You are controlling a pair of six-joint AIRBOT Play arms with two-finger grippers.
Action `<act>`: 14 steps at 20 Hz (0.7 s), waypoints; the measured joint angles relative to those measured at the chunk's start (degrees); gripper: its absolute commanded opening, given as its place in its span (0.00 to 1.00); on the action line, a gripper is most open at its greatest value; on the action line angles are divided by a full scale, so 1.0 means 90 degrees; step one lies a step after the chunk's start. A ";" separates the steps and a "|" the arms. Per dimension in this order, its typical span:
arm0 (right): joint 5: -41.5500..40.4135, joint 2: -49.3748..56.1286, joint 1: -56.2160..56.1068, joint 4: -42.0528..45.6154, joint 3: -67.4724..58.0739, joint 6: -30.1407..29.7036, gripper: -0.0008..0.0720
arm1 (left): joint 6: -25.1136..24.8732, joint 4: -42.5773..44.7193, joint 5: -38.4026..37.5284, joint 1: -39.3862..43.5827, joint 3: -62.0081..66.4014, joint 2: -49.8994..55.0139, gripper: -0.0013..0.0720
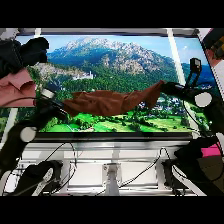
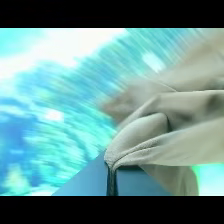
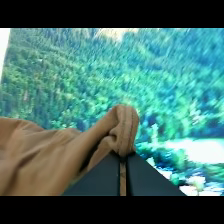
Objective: Fold the clothes and pants, and hang the long-sleeved shirts on hangers.
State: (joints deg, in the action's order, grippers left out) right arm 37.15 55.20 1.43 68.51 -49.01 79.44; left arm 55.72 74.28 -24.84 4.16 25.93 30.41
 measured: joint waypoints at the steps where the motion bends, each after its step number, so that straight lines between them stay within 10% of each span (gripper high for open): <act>1: 0.0136 -0.0010 0.0000 0.0197 -0.0134 -0.0010 0.04 | 0.0287 0.0000 0.0005 -0.0321 0.0063 -0.0245 0.05; 10: 0.2144 -0.0109 0.0000 0.1144 -0.1124 -0.0022 0.04 | 0.1700 -0.0539 0.0192 -0.2013 0.0236 -0.1630 0.05; 14: 0.2783 -0.0525 0.0000 0.1120 -0.1676 -0.0024 0.04 | 0.1795 -0.1547 0.1617 -0.2103 0.0248 -0.1921 0.05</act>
State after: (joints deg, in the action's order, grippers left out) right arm 62.19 50.48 1.43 78.59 -64.10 79.22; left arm 71.88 60.36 -10.28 -14.76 28.16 13.13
